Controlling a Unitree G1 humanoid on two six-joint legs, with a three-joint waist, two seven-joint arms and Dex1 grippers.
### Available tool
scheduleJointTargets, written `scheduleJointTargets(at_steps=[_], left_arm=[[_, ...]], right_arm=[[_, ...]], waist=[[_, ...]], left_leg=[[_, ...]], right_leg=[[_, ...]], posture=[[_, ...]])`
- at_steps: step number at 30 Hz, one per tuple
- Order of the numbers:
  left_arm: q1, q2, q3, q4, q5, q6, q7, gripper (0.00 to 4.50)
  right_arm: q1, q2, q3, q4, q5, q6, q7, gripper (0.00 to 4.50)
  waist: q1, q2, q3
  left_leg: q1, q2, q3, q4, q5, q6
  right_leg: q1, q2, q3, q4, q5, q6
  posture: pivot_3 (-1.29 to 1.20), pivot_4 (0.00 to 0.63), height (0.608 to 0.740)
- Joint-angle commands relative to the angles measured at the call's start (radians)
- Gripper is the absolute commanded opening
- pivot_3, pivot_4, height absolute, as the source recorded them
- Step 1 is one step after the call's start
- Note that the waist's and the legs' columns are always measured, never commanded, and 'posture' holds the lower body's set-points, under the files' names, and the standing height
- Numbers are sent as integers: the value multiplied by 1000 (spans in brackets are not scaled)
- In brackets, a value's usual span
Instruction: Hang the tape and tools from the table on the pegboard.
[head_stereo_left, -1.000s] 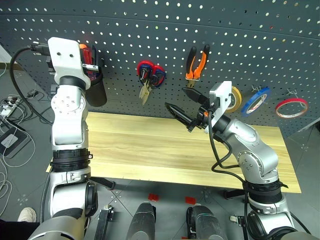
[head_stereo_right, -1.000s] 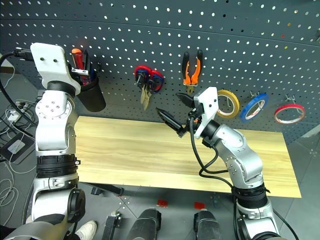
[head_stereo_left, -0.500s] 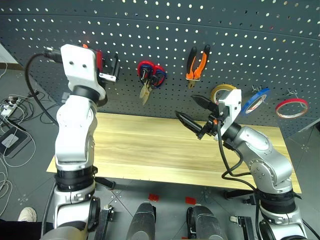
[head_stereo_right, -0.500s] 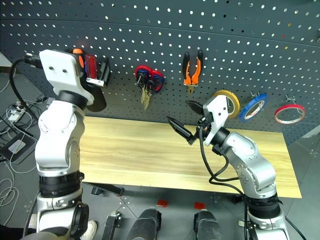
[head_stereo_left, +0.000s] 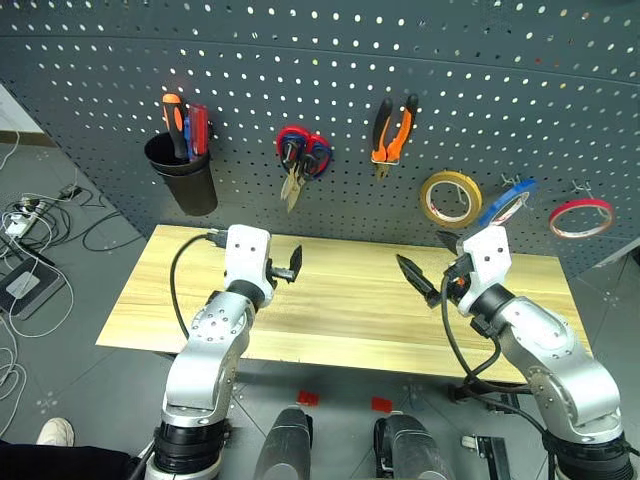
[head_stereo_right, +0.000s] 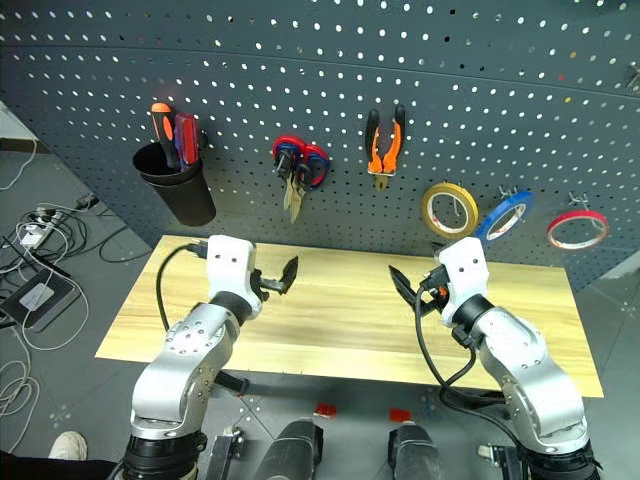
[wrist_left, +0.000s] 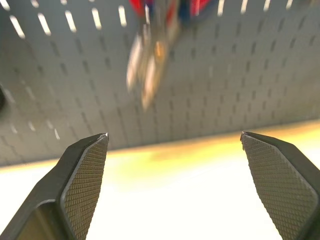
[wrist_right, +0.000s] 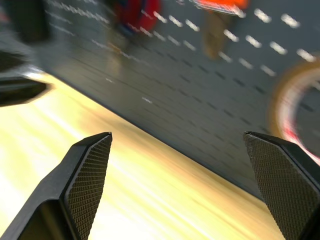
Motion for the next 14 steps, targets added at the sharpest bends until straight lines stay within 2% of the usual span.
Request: scheduleJointTargets(at_steps=[1,5,14], left_arm=[[17,8,-8,71,9,-55,-24,4458],[38,5,0,132,8,-89,-34,4458],[73,-18,34,160,-11,-93,-33,4458]], right_arm=[[53,27,-25,25,-76,0,-85,4500],[96,65,-66,67,-102,13,-133,4500],[115,118,-51,130,-159,-24,-158,4500]], waist=[[0,1,-5],[-1,1,-13],[-2,8,-39]], left_leg=[[0,0,1,0,0,0],[1,0,2,-1,0,0],[2,0,2,-2,-1,1]], right_leg=[[0,0,0,0,0,0],[0,0,2,0,0,0],[1,0,2,-1,0,0]], posture=[[112,167,740],[99,158,740],[100,130,740]])
